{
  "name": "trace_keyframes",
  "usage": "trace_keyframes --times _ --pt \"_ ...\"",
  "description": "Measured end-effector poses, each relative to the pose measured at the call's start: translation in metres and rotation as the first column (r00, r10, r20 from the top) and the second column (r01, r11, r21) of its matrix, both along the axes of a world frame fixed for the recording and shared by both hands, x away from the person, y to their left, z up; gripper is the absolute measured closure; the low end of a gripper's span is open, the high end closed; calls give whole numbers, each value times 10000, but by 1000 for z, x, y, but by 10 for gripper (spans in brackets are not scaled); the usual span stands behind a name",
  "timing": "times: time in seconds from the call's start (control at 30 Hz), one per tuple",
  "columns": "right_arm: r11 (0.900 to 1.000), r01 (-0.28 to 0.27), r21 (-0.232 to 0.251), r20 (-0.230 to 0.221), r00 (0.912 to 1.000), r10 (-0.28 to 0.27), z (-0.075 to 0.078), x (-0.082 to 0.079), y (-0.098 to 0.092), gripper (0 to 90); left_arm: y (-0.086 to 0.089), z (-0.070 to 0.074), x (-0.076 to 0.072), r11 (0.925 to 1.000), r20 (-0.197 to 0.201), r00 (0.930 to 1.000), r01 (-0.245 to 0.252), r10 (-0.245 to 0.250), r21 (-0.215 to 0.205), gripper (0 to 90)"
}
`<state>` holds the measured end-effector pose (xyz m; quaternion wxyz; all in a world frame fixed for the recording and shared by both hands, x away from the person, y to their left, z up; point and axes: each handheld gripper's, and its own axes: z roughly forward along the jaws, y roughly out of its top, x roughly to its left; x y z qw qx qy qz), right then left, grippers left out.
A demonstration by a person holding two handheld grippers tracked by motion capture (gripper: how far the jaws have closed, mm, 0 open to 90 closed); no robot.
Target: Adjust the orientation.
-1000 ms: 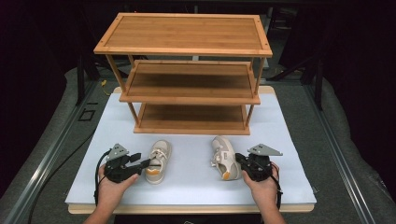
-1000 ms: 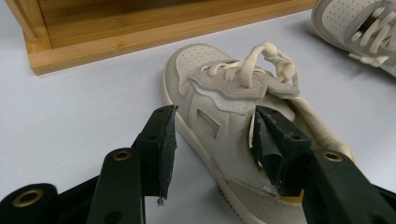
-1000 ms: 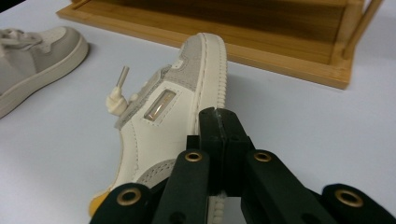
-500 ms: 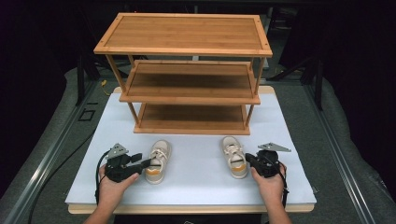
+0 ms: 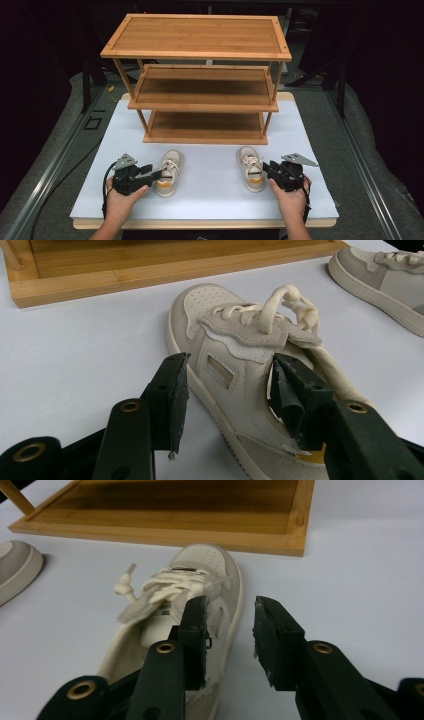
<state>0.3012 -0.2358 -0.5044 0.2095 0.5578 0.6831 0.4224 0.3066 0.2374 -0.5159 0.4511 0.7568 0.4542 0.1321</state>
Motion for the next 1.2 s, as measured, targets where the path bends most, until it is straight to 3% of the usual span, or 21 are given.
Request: trace_keyframes --times 0.2,0.37,0.6,0.8,0.9,1.03,1.2 --pt "9998 -164 103 384 9991 160 3 -3 7 569 -3 -1 1 10000 -67 10000 63 -63 24 467" --pt "9980 -633 34 164 9979 632 2 -2 13 499 -6 1 0 9999 -85 9999 112 -111 106 472" --pt "9989 -430 -205 275 9987 435 2 -1 18 454 -12 2 1 9992 -19 9999 138 -137 388 494" --pt "9989 -382 -254 -57 9993 381 -2 2 14 443 -12 0 1 9994 -90 9998 177 -174 311 519" --pt "9982 -351 -495 -379 9987 332 -7 5 17 501 -12 -1 2 9993 -241 9996 185 -178 310 586" --pt "9991 -400 -126 -791 9961 389 -10 8 18 642 -13 -2 5 9990 -412 9991 148 -131 414 621" --pt "9993 -310 -220 -852 9959 290 -9 8 20 686 -19 0 7 9980 -322 9995 81 -60 633 681"
